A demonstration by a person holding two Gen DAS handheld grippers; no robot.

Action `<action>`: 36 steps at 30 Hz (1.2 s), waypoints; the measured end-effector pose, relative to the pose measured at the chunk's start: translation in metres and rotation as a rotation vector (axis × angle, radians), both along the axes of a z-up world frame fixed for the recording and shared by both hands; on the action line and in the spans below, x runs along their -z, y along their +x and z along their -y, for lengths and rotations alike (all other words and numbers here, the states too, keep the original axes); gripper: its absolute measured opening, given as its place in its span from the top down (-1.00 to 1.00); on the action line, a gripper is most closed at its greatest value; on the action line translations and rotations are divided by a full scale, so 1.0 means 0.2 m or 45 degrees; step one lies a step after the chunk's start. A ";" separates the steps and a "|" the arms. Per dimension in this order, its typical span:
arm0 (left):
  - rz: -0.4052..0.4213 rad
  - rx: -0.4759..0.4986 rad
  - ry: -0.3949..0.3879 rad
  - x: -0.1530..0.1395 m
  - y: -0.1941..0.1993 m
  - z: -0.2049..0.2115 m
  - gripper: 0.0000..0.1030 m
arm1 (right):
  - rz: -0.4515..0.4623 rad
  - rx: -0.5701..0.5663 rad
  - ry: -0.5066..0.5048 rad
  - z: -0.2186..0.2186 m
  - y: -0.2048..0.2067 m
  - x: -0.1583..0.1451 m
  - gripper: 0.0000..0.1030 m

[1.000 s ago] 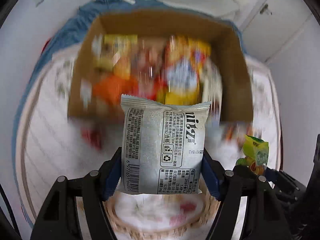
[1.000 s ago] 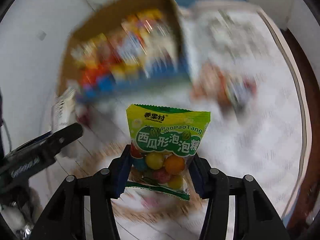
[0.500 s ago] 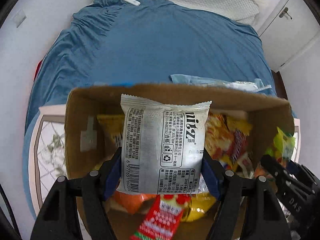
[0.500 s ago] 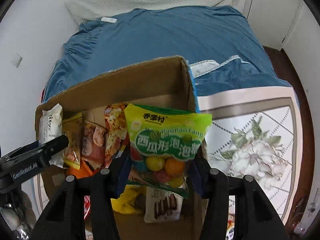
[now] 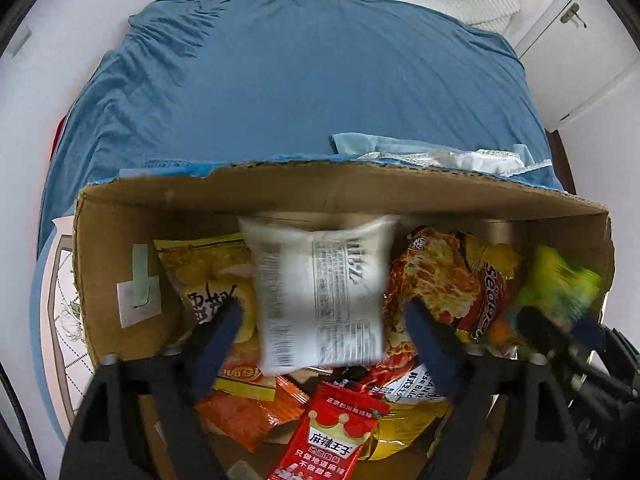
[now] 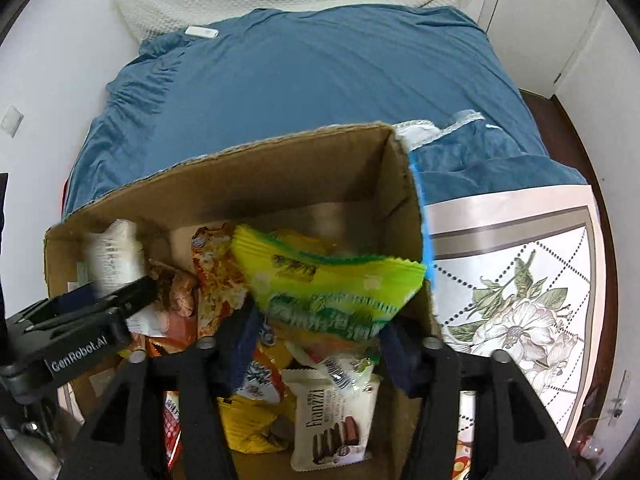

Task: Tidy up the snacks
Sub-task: 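Carry both packs into the box and open both tools, then move both tools back to the last snacks on the mat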

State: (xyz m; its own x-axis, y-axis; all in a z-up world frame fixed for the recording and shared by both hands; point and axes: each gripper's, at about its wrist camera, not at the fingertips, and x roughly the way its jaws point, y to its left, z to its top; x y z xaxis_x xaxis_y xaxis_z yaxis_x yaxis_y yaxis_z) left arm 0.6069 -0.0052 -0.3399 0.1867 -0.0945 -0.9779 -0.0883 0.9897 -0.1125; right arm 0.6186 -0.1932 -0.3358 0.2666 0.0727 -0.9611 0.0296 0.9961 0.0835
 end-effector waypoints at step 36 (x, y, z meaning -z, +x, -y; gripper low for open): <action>0.340 -0.180 0.111 -0.27 -1.13 0.02 -1.00 | 0.150 -0.018 -0.044 0.33 -0.95 -0.20 -0.93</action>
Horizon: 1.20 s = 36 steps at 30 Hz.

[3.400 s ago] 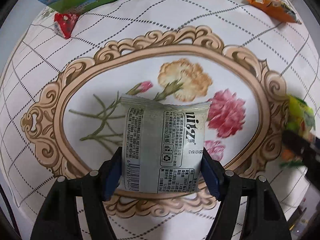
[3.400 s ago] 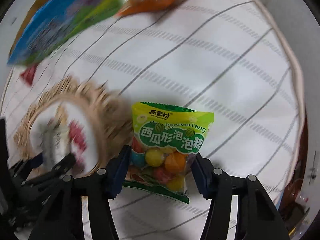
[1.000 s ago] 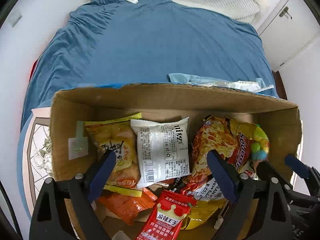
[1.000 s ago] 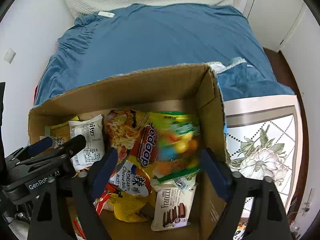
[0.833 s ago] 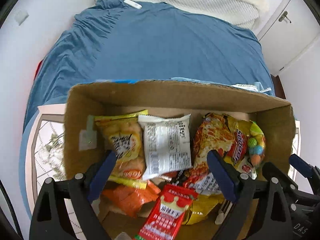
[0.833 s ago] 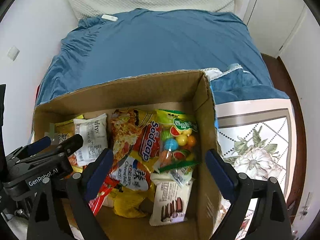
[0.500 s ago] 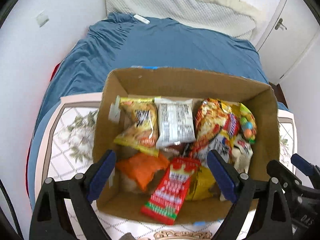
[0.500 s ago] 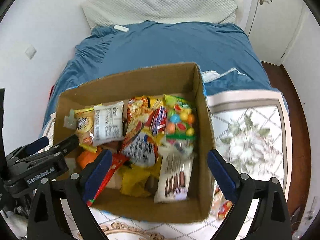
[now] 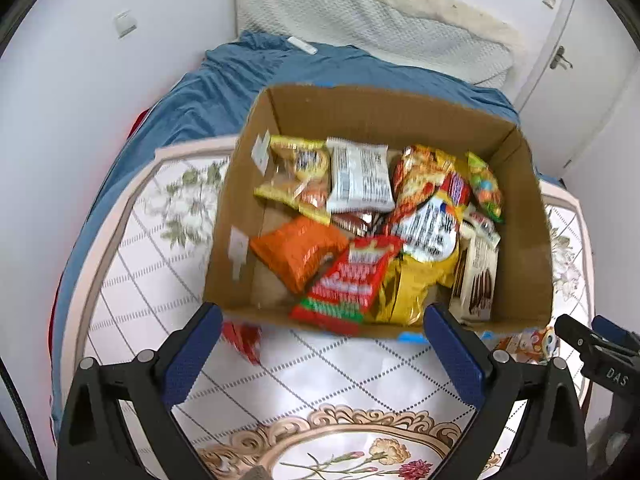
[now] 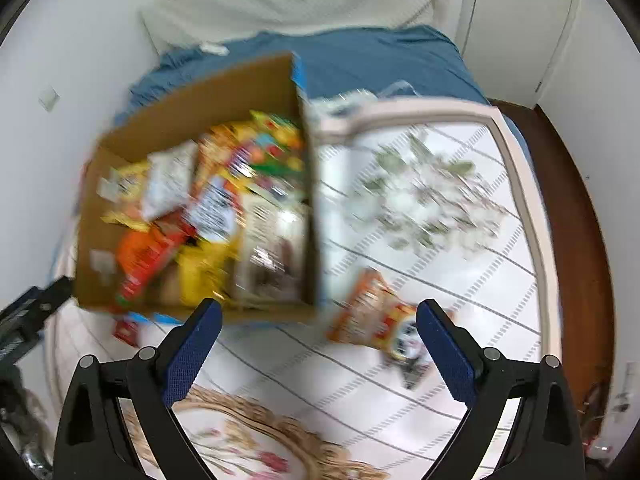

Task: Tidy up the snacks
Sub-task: 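Move both tools back to the last snacks on the mat, then grasp the orange panda seed bag with the right tool while the left grasps the red triangular pack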

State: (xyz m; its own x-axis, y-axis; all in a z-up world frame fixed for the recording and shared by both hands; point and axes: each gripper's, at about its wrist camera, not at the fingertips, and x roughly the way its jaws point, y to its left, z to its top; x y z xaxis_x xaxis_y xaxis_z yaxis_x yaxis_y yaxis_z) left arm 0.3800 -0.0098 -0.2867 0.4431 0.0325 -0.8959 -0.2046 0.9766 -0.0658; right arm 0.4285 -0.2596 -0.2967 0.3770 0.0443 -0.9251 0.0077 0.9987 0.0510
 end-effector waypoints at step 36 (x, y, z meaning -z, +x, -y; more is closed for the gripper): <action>-0.172 -0.238 -0.052 0.40 -0.21 -0.02 -1.00 | -0.483 -0.324 -0.218 0.12 -0.08 0.61 -0.09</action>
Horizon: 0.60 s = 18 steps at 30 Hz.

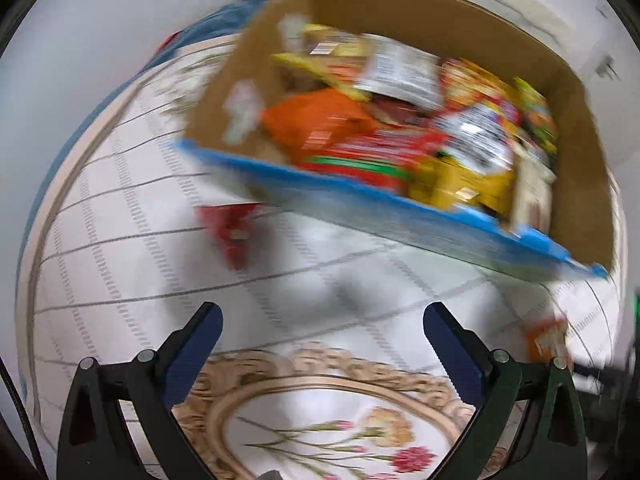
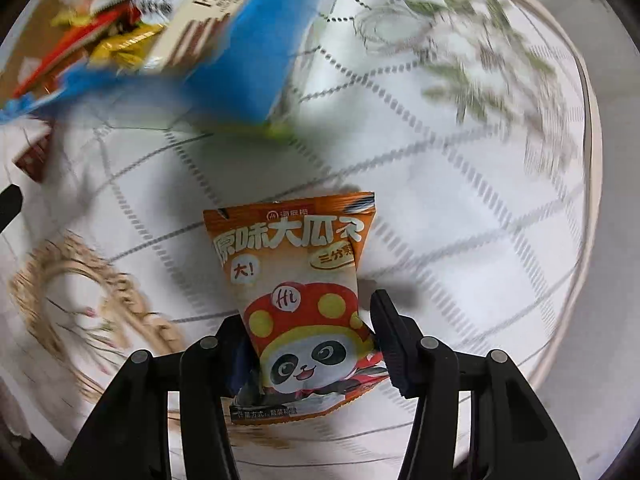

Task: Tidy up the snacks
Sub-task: 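Grasp the orange panda seed bag with the right tool while the left grasps the red triangular pack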

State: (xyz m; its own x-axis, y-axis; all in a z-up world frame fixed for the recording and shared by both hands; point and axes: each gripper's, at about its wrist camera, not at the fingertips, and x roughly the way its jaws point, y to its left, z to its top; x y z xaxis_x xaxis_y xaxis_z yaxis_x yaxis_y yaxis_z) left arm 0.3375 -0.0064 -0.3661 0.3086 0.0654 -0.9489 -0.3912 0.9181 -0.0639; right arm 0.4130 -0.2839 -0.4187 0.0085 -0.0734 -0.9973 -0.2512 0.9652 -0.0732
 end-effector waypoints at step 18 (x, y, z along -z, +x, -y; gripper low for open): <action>-0.131 -0.082 -0.059 0.34 0.27 -0.52 -0.83 | 0.202 0.449 0.144 -0.01 -0.17 0.08 -0.09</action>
State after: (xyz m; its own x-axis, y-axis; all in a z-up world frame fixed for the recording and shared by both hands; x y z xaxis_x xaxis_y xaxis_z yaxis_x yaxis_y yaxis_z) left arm 0.3925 0.0968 -0.4334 0.2062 0.0373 -0.9778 -0.4557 0.8879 -0.0623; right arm 0.3797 -0.2812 -0.4353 0.1566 0.0107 -0.9876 0.1024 0.9944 0.0270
